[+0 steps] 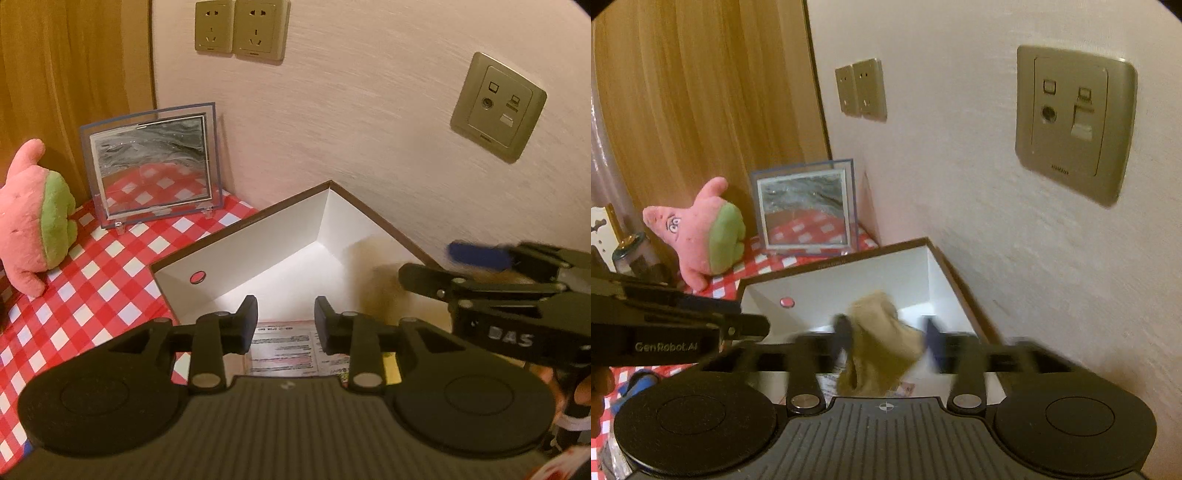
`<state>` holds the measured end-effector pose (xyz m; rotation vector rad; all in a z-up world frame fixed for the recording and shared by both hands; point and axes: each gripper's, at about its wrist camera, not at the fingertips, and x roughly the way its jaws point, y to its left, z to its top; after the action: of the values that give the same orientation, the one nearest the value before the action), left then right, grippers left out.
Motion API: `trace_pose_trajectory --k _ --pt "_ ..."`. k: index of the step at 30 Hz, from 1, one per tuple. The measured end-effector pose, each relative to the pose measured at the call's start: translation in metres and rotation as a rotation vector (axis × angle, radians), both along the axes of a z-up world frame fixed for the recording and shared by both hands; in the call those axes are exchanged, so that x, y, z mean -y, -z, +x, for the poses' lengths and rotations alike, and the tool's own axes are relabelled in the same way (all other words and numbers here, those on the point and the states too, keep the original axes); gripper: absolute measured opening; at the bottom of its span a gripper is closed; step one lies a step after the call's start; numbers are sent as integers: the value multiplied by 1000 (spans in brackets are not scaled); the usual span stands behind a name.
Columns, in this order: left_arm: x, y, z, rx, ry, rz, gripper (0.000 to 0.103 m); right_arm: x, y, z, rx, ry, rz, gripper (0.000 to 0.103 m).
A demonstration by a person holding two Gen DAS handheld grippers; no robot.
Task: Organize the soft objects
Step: 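Open the left gripper over the box while the right gripper releases the sock, then withdraw both grippers from the box back over the table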
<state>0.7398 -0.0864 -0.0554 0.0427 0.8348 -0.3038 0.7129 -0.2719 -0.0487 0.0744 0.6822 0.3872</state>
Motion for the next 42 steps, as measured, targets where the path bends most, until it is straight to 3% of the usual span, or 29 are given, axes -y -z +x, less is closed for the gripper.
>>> trace_pose_trajectory --k 2,14,26,42 --pt "-2 0 -1 -1 -2 3 30 2 -2 -4 26 5 10 71" --pt "-9 -4 -18 -9 4 -9 32 16 6 -20 -71 33 11 71" --pt "-11 -13 -47 1 15 -35 32 21 2 -49 -93 41 36 71" --pt "-67 -35 -130 39 -62 -67 33 10 -20 -122 -79 7 89 71"
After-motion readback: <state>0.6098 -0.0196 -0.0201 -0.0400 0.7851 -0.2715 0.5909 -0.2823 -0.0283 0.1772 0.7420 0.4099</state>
